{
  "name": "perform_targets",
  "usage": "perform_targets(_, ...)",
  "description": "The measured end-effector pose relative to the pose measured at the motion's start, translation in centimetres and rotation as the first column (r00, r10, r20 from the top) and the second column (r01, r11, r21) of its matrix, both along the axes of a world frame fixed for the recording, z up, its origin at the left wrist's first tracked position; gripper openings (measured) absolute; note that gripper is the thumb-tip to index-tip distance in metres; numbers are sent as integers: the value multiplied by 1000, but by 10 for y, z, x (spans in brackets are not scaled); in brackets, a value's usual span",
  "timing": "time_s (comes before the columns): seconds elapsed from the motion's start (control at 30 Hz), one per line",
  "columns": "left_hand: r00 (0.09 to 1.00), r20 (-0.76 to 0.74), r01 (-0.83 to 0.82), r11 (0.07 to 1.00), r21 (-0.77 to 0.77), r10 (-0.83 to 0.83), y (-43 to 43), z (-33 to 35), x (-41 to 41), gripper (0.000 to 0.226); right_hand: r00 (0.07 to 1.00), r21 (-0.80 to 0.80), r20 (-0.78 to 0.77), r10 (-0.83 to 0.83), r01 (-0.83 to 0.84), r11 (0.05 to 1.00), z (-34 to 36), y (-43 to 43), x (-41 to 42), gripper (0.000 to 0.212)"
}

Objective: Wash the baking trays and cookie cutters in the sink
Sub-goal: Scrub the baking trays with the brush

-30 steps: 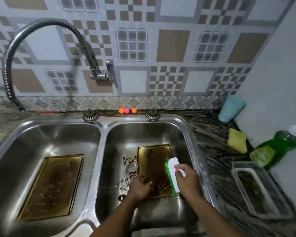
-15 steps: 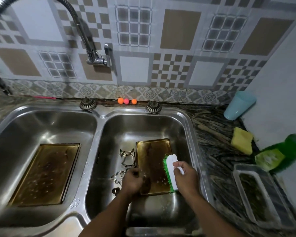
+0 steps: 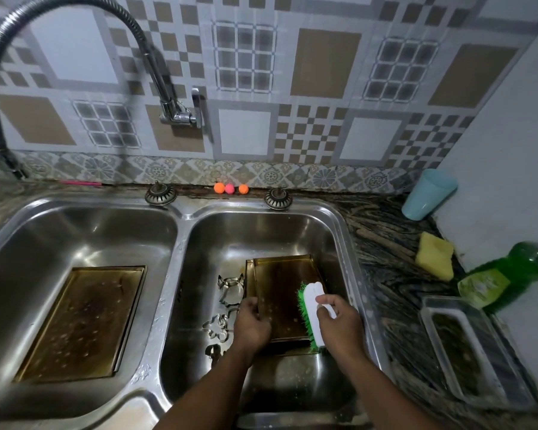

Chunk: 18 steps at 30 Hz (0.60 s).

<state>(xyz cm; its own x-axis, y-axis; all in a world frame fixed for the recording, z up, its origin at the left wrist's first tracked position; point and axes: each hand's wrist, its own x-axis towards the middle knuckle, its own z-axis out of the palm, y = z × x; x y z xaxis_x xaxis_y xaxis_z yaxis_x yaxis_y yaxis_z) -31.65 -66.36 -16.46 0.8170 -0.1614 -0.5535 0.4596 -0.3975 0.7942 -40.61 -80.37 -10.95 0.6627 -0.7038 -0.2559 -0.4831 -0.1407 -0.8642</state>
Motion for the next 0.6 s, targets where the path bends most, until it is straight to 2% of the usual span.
perform_targets(0.1,999,49,27,999,-41,-25,0,16,1,31,1000,-19,8,-5,6,1000,11,1,-1,19)
perform_targets(0.13,996,74,53,997,-53,-49,-1,22,1,36,1000,-18,6,-8,8,1000,15,2,-2,19)
perform_targets(0.23,975,133,193,973,-125,-177,7,38,2,75,1000,-19,6,-26,26,999,25,9,-3,20)
perform_targets(0.3,967,120,245,952,-185,-226,13,46,4,89,999,-33,3,-46,47,998,31,16,-4,20)
perform_targets(0.37,959,136,273,935,-227,-247,22,58,5,86,997,-46,12,-80,81,996,36,23,-6,20)
perform_targets(0.5,910,297,352,917,-185,-289,49,82,9,85,973,-65,100,-206,213,975,49,39,-7,21)
perform_targets(0.6,910,289,363,908,-209,-297,67,94,23,94,940,-20,175,-293,301,953,58,48,-2,21)
